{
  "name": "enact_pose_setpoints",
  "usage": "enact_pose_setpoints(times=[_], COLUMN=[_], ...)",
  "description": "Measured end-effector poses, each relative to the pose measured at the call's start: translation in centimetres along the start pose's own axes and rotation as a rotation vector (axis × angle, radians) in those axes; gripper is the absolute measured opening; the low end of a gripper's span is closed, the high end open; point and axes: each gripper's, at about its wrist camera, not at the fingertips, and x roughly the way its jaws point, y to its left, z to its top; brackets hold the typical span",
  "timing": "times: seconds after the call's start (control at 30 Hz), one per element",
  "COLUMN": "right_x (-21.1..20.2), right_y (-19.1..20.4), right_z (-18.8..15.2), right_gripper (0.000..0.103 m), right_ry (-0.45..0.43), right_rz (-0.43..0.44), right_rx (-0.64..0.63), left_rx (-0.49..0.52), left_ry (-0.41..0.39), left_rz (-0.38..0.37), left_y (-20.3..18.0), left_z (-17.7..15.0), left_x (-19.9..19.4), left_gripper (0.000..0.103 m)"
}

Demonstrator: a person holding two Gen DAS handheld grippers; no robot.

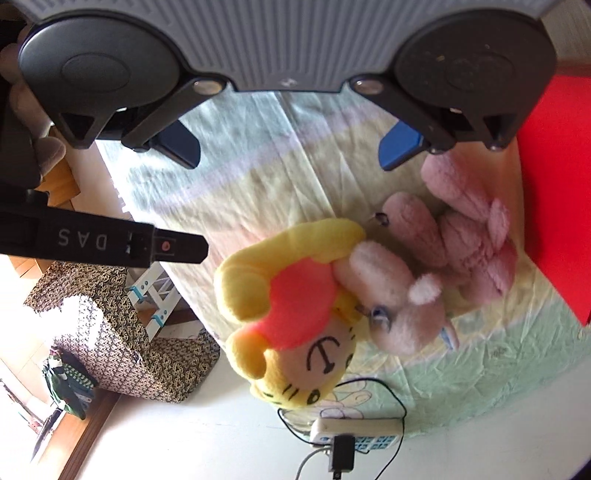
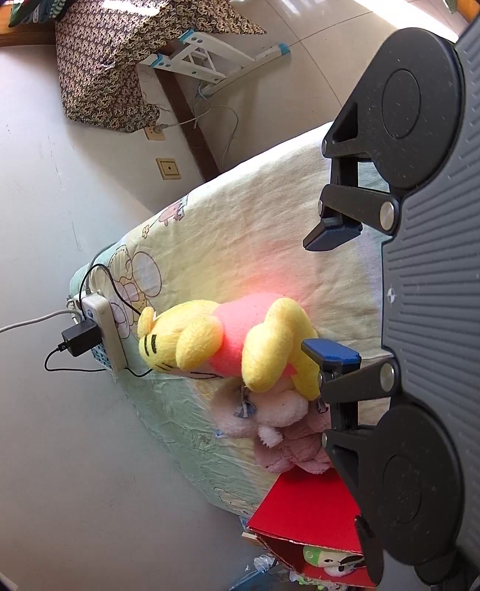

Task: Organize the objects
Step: 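Grasp the yellow tiger plush with both grippers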

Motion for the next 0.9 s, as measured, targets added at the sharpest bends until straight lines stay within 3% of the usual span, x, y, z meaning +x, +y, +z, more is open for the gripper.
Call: enact_pose_setpoints(times=[0.17,0.37,0.63,0.9], right_x=[-0.4,0.7,2.9,5.7], right_y=[0.2,-0.9,-1.0,-1.3], right_z=[2.5,5.7,7.5,7.8], right_gripper=[0.056,0.057,0.058,0.060], right_ry=[-0.030,0.008,0.045,0.083], right_rz=[0.039,0.118,0.188,0.226], right_rx=[-0.042,0.029,0.054,0.075], left_rx=[-0.014,-0.028,-0.085,-0.098], left_ry=[-0.039,-0.052,-0.006,0.048], left_rz=[-0.018,-0.095,-0.186,-0.162], left_y=[0.8,1.2,1.4,2.0], left_z=[3.4,6.6,8.6,9.4], left_x=[0.3,1.5,4.4,7.5], left_gripper=[0.102,0.102,0.102,0.101])
